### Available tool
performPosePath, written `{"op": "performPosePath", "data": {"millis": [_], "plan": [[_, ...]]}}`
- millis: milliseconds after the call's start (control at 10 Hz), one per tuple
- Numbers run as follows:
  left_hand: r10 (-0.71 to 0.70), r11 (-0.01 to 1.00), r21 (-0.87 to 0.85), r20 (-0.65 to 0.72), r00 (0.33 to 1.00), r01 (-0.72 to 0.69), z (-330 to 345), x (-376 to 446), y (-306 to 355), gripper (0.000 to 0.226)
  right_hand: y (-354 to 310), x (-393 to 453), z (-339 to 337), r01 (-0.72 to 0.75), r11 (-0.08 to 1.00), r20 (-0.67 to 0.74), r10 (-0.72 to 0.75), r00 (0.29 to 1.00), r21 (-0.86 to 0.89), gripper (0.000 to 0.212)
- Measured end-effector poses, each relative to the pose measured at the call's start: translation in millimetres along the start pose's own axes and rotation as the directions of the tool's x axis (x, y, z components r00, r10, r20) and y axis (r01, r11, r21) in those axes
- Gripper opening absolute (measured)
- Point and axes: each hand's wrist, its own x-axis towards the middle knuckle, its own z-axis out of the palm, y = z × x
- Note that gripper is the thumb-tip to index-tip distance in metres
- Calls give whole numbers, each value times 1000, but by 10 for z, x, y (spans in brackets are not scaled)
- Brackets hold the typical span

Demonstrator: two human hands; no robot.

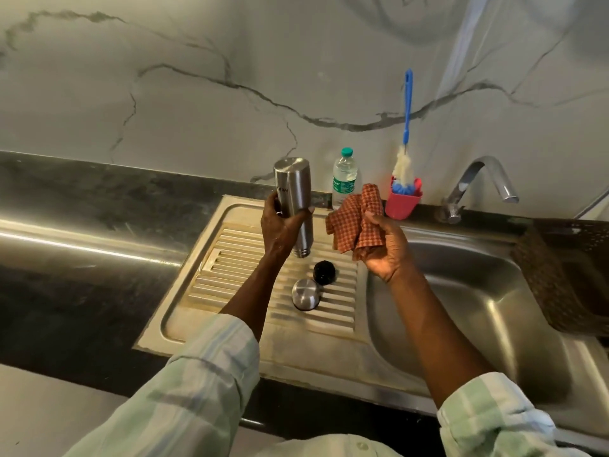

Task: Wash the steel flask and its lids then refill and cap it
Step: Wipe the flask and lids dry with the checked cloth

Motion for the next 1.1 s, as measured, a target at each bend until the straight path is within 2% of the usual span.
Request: {"op": "performPosePath", "data": {"millis": [100, 200, 300, 400, 500, 600, 700, 800, 900, 1000, 1100], "plan": [[-43, 982, -181, 68, 997, 55, 222, -86, 308, 69, -251, -88, -149, 72, 994, -5, -72, 997, 79, 44], [-112, 920, -330, 299, 948, 213, 532, -241, 524, 69, -547, -213, -370, 142, 983, -19, -141, 990, 115, 32], [-220, 815, -348, 554, 803, 464, 879, -581, 613, 79, -841, -434, -625, 174, 982, -36, -172, 984, 78, 27], [-300, 701, -299, 700, 648, 648, 1316, -1024, 573, 73, -1099, -635, -989, 168, 985, -97, -171, 981, -34, 34], [-306, 604, -302, 766, 565, 737, 1658, -1374, 523, 74, -1337, -834, -1251, 210, 965, -151, -234, 961, -159, 35], [-312, 494, -316, 805, 504, 810, 1932, -1684, 601, 58, -1598, -905, -1400, 271, 770, -149, -426, 892, -578, 29], [-384, 452, -271, 801, 460, 850, 2130, -1850, 670, 70, -1677, -882, -1494, 240, 420, 23, -461, 887, -875, 38], [-431, 460, -282, 758, 489, 842, 2261, -1967, 710, 71, -1578, -1012, -1573, 286, 255, 161, -418, 894, -924, 46], [-412, 464, -332, 740, 531, 821, 2236, -1901, 664, 62, -1284, -1144, -1675, 450, 45, 401, -381, 833, -892, 55], [-484, 513, -328, 653, 583, 793, 2125, -1755, 696, 53, -829, -1216, -1849, 528, -127, 542, -267, 797, -839, 59], [-351, 456, -246, 833, 427, 855, 2040, -1544, 459, 47, -725, -1095, -1816, 532, -85, 528, -327, 784, -843, 57]]}}
